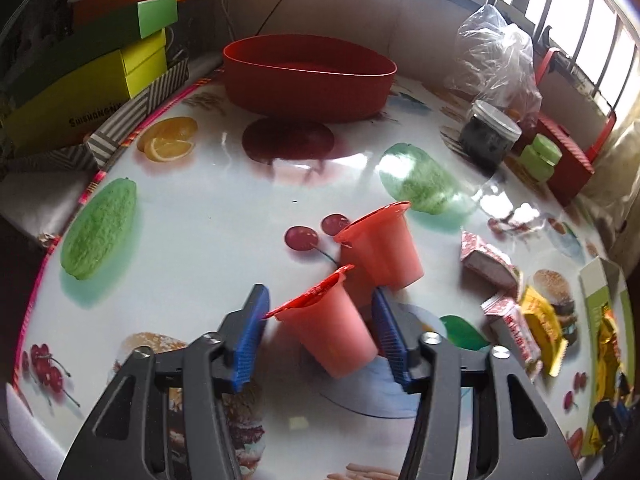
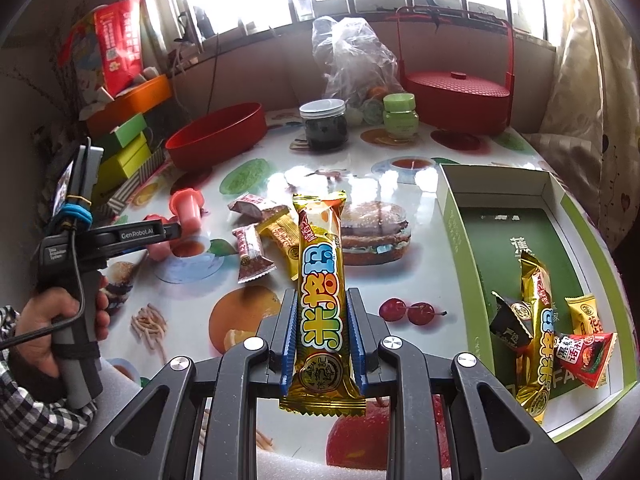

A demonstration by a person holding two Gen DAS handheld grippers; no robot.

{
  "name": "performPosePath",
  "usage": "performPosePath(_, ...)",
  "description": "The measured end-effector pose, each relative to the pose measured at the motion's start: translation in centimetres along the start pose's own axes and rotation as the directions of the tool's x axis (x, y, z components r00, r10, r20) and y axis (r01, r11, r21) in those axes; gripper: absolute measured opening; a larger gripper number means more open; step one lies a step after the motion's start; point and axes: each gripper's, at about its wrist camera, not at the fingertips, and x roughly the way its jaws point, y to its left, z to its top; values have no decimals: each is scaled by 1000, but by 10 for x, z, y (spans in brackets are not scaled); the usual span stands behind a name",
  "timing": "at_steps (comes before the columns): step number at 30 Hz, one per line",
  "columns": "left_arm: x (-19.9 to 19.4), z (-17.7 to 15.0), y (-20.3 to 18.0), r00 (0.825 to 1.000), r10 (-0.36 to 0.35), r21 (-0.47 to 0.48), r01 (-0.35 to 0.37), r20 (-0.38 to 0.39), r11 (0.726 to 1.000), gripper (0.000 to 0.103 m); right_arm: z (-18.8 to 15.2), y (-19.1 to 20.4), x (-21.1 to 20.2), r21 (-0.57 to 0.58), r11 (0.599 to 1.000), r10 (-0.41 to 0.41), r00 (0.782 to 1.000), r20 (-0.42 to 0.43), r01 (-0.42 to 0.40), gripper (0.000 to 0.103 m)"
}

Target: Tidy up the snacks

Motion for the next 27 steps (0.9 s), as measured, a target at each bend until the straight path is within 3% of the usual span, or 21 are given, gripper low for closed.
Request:
performPosePath(12,-7,-5,4,1000,-17,31,16,19,999,44,1,-1,-1,-2,1000,-1,1000,2,1,22)
performPosePath(27,-45,-19,-9,993,-97,96,90,70,991,43,-1,9,-19,-17,1000,-4,999,32,5,22)
